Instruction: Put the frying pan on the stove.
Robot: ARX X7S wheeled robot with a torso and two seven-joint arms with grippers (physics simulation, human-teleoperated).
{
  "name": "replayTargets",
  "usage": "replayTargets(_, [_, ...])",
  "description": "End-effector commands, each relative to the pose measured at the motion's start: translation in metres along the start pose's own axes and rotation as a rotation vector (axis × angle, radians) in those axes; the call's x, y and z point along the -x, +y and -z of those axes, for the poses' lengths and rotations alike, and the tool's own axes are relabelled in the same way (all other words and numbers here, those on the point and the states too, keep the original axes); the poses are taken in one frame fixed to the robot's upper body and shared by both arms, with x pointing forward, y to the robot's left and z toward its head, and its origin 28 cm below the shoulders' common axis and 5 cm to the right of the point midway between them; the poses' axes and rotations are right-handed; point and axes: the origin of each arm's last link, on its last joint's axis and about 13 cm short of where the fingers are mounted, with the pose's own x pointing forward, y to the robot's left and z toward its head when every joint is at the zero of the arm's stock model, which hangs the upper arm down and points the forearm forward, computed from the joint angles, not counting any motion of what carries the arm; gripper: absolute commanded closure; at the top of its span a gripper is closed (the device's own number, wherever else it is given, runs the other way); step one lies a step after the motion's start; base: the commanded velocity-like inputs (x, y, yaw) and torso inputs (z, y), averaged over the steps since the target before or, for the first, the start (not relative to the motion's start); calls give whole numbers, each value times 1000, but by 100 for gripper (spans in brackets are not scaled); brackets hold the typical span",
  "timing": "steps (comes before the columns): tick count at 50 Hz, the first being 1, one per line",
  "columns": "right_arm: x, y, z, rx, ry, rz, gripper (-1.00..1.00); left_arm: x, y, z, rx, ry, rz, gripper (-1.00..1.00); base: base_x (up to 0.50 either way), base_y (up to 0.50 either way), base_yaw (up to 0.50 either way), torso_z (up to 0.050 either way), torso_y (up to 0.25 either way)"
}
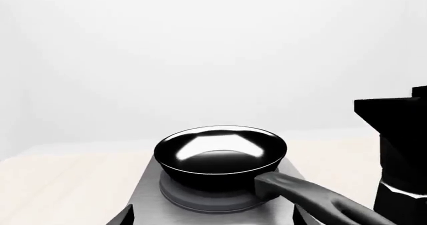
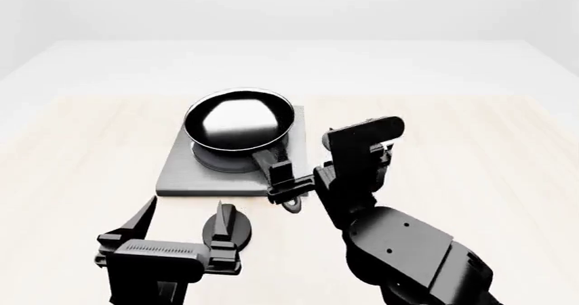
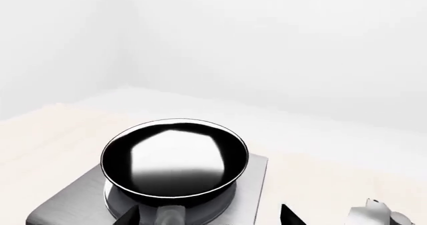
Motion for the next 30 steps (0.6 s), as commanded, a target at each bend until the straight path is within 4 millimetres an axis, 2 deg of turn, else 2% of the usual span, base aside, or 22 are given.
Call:
replayTargets(1, [27,-5,-2,-8,-69,59,-100,4,0,-7,0,-20,3,-100,0,0,0,0,0])
replayTargets(8, [44,-6,-7,-10,-105,67,-100,7,0,-13,-2,-39,3,-100,0,0,0,0,0])
replayTargets(30, [71,-5,-33,2,-213,93,-100,16,-2,-35,-15,-99,9,-100,0,0,0,0,0])
